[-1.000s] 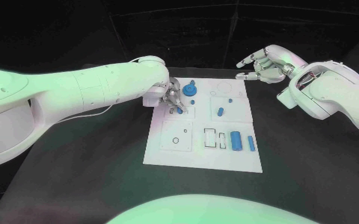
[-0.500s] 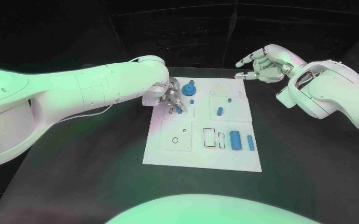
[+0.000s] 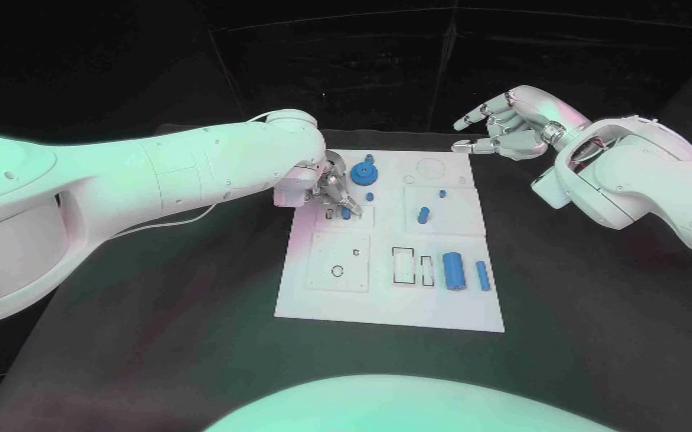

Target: Assemble the parts on the task board

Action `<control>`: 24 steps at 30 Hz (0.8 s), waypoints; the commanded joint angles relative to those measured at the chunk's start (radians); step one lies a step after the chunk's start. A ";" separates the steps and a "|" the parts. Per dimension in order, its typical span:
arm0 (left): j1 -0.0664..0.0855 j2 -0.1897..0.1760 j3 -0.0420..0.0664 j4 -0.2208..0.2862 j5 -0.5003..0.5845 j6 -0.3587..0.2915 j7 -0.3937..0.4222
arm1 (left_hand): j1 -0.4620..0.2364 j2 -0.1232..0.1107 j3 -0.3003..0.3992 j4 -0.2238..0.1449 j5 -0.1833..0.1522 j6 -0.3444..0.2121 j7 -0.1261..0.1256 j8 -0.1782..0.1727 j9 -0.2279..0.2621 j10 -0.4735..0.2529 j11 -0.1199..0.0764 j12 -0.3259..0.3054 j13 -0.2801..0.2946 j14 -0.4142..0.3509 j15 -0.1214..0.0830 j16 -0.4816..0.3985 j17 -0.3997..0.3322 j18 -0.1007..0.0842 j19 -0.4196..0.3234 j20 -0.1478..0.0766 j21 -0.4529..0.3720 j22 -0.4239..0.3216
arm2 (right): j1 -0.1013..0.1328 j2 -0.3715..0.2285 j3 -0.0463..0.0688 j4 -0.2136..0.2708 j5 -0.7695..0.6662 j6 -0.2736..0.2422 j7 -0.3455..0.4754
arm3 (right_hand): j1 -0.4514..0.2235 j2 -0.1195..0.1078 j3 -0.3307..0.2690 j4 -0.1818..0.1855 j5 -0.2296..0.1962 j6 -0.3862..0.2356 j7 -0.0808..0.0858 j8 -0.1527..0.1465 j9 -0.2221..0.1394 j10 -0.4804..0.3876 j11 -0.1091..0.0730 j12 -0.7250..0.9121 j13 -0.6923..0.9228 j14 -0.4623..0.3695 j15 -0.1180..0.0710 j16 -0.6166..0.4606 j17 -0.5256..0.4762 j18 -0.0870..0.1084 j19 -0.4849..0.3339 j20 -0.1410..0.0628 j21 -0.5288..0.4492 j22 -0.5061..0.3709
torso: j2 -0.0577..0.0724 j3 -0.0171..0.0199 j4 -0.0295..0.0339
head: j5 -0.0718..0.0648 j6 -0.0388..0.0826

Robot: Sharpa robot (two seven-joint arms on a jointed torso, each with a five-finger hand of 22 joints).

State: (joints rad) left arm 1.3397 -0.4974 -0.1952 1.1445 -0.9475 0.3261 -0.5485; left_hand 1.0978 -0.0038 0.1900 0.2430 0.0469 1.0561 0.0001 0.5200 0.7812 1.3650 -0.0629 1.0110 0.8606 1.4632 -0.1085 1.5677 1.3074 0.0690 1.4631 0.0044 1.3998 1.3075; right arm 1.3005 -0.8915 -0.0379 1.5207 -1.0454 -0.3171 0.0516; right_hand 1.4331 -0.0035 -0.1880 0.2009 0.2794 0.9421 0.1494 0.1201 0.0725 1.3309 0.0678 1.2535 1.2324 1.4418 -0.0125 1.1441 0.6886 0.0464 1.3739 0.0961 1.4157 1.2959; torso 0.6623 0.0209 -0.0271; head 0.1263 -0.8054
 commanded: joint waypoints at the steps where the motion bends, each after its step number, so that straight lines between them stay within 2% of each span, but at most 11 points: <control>1: 0.001 0.001 0.000 0.000 -0.001 0.014 -0.007 | -0.014 0.002 -0.018 0.010 0.000 0.002 0.003 0.003 0.002 0.000 0.000 -0.004 0.000 0.108 -0.005 0.003 0.263 -0.020 0.026 -0.008 0.004 0.056 | 0.003 0.000 0.001 0.003 -0.002 0.002 0.003 | -0.013 -0.002 -0.008 0.000 -0.007 0.006 0.000 0.003 -0.001 -0.002 -0.006 -0.005 -0.002 0.001 -0.004 -0.005 -0.002 0.020 -0.006 0.000 -0.005 -0.002 | 0.000 0.0003 0.0000 | 0.000 0.000; 10: 0.000 -0.001 0.000 0.000 -0.001 0.006 -0.006 | -0.039 0.002 -0.071 0.043 0.000 0.004 0.001 0.002 0.006 0.001 -0.001 -0.008 -0.004 0.108 -0.006 0.003 0.263 -0.020 0.026 -0.009 0.004 0.058 | 0.003 0.000 0.001 0.003 -0.002 0.003 0.004 | -0.019 -0.002 -0.021 0.007 -0.027 0.003 0.000 0.003 -0.002 -0.003 -0.005 -0.006 -0.003 0.001 -0.003 -0.009 -0.004 0.021 -0.007 0.000 -0.008 -0.005 | 0.000 -0.0003 0.0001 | -0.002 0.001; 14: 0.000 -0.007 0.000 0.007 -0.001 -0.002 -0.005 | -0.052 -0.001 -0.097 0.047 0.000 0.005 0.000 0.002 0.008 0.001 -0.001 -0.009 -0.004 0.108 -0.007 0.003 0.263 -0.020 0.026 -0.009 0.003 0.058 | 0.003 0.000 0.001 0.002 -0.002 0.002 0.004 | -0.019 -0.001 -0.023 0.008 -0.033 0.003 0.000 0.003 -0.002 -0.003 -0.005 -0.006 -0.003 0.001 -0.003 -0.009 -0.004 0.021 -0.007 0.000 -0.008 -0.005 | 0.000 -0.0009 -0.0002 | -0.004 0.002; 20: 0.001 -0.032 0.002 0.034 -0.009 -0.021 -0.004 | -0.064 -0.007 -0.135 0.047 0.000 0.006 0.000 0.002 0.010 0.001 -0.002 -0.012 -0.007 0.108 -0.008 0.003 0.263 -0.019 0.025 -0.010 0.001 0.056 | 0.003 -0.001 0.001 0.001 -0.002 0.001 0.004 | -0.020 -0.001 -0.026 0.009 -0.040 0.001 0.001 0.003 -0.002 -0.003 -0.005 -0.005 -0.003 0.002 -0.003 -0.010 -0.005 0.021 -0.008 0.000 -0.009 -0.005 | -0.001 -0.0003 0.0008 | -0.006 0.003; 24: 0.008 -0.051 0.007 0.055 -0.017 -0.033 -0.003 | -0.073 -0.008 -0.159 0.048 0.000 0.006 -0.001 0.001 0.012 0.001 -0.003 -0.013 -0.008 0.108 -0.008 0.003 0.263 -0.019 0.025 -0.010 -0.001 0.055 | 0.003 -0.002 0.001 0.000 -0.002 0.000 0.004 | -0.020 0.000 -0.028 0.010 -0.043 0.001 0.001 0.003 -0.002 -0.003 -0.005 -0.005 -0.003 0.002 -0.003 -0.010 -0.004 0.021 -0.008 0.000 -0.009 -0.006 | 0.000 -0.0003 0.0007 | -0.005 0.004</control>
State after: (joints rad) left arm 1.3424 -0.5450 -0.1907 1.1918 -0.9509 0.3122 -0.5484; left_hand 1.0364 -0.0129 0.0366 0.2910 0.0469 1.0560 0.0000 0.5199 0.7917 1.3649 -0.0628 1.0030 0.8536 1.4659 -0.1112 1.5677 1.3074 0.0691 1.4660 0.0016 1.3998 1.3075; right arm 1.3008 -0.8930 -0.0379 1.5199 -1.0454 -0.3171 0.0516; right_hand 1.4222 -0.0035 -0.2102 0.2120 0.2420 0.9421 0.1494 0.1200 0.0717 1.3309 0.0678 1.2535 1.2307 1.4418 -0.0125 1.1404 0.6846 0.0623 1.3739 0.0962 1.4113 1.2914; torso 0.6619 0.0205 -0.0264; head 0.1207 -0.8021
